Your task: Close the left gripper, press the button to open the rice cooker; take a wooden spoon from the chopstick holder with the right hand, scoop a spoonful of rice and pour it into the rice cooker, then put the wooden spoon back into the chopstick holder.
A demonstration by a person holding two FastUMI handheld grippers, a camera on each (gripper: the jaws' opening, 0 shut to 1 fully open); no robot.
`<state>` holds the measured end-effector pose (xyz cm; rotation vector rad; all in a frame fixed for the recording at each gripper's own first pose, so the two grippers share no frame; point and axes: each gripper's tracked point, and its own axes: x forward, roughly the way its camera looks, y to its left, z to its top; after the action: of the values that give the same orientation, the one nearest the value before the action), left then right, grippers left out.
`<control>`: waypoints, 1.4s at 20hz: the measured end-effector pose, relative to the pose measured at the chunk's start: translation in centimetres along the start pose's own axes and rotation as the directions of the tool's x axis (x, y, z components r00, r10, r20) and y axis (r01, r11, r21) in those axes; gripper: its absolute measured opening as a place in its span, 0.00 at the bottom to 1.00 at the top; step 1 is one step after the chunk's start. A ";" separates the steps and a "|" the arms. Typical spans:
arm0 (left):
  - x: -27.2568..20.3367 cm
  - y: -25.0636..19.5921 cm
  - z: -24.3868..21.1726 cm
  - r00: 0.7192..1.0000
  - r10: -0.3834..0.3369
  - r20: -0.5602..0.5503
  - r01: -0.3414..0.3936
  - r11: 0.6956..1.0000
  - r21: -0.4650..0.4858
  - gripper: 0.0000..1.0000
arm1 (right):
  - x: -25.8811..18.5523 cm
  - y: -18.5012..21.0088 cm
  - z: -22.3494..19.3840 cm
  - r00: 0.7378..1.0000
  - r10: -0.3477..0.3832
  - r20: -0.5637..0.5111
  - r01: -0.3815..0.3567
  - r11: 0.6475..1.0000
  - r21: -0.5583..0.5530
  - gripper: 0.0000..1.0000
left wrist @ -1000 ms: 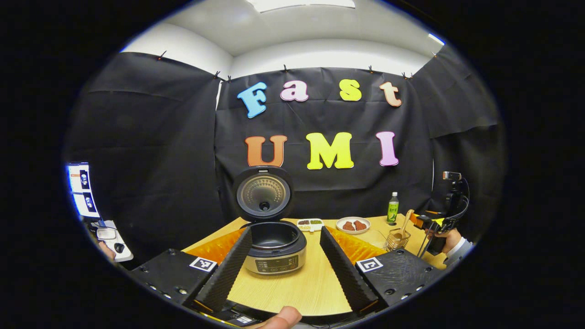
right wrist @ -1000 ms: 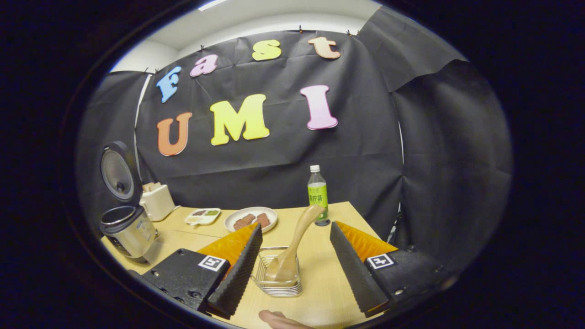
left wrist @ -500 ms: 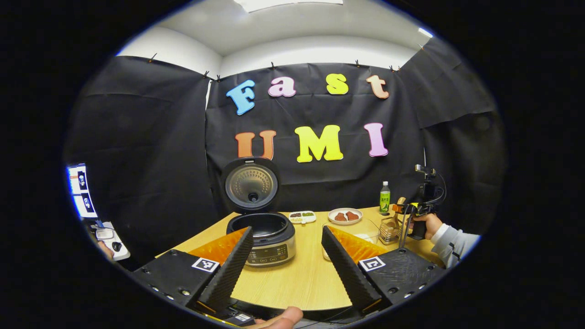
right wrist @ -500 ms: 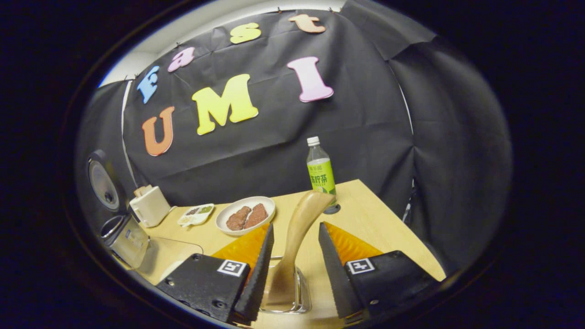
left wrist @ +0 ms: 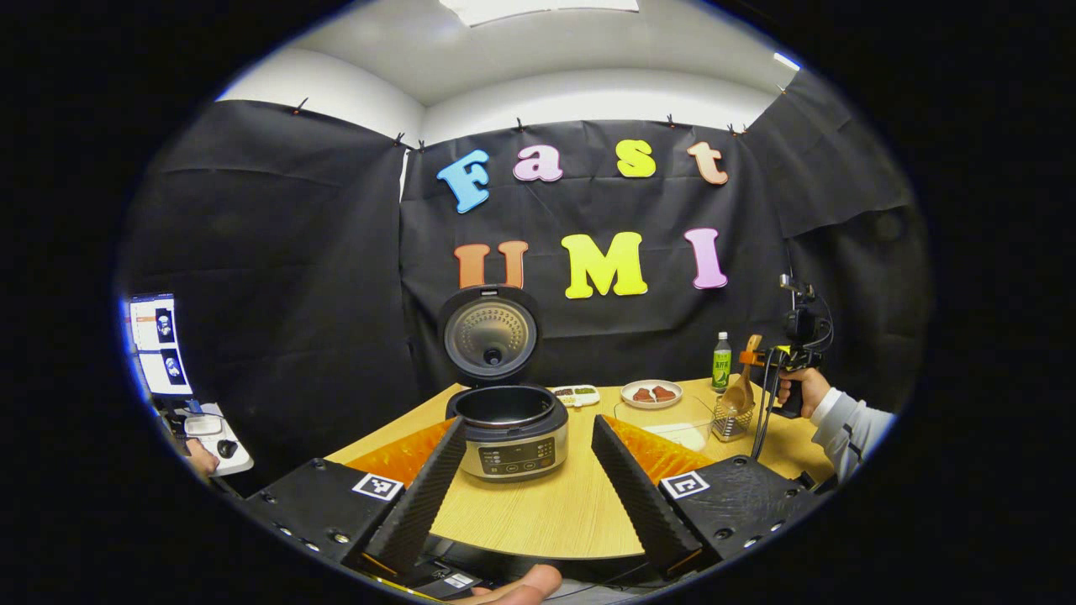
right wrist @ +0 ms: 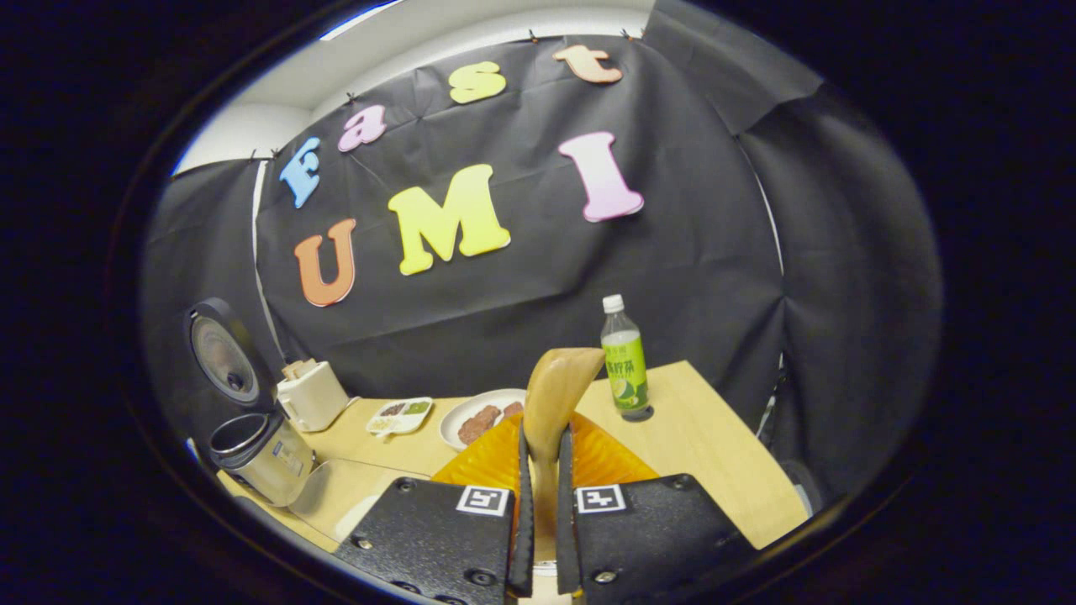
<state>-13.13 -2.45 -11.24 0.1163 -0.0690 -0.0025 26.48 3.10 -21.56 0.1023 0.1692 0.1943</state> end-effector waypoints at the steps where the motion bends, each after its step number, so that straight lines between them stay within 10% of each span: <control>1: -0.4 -0.2 0.0 1.000 -0.014 0.003 0.014 1.000 -0.006 0.96 | -0.7 0.6 1.2 1.000 -0.008 0.029 0.009 0.999 -0.033 0.16; 17: -3.4 0.6 0.8 0.990 -0.100 0.095 0.105 0.993 -0.047 0.96 | -1.4 15.2 0.3 0.997 0.079 0.009 -0.078 0.994 -0.080 0.16; 28: -4.0 5.7 0.8 0.994 -0.025 0.109 0.042 0.987 -0.157 0.95 | 1.6 14.8 -6.9 0.998 -0.011 -0.070 -0.003 0.981 -0.193 0.16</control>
<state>-17.15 3.11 -10.03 -0.0420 -0.1733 -0.0476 24.08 18.49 -26.84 -0.0985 0.2199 0.2098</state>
